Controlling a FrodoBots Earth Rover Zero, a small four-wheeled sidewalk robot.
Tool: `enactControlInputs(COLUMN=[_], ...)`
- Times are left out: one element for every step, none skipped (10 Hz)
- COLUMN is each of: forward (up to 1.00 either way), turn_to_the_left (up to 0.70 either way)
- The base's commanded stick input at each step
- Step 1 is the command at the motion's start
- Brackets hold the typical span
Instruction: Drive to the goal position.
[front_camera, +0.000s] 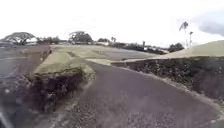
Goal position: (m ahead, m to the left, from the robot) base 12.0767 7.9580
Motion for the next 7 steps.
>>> enactControlInputs(forward=[0.7, 0.7, 0.7, 0.7, 0.7, 0.7, 0.7], turn_to_the_left=[0.01, 0.01, 0.01, 0.01, 0.01, 0.01, 0.01])
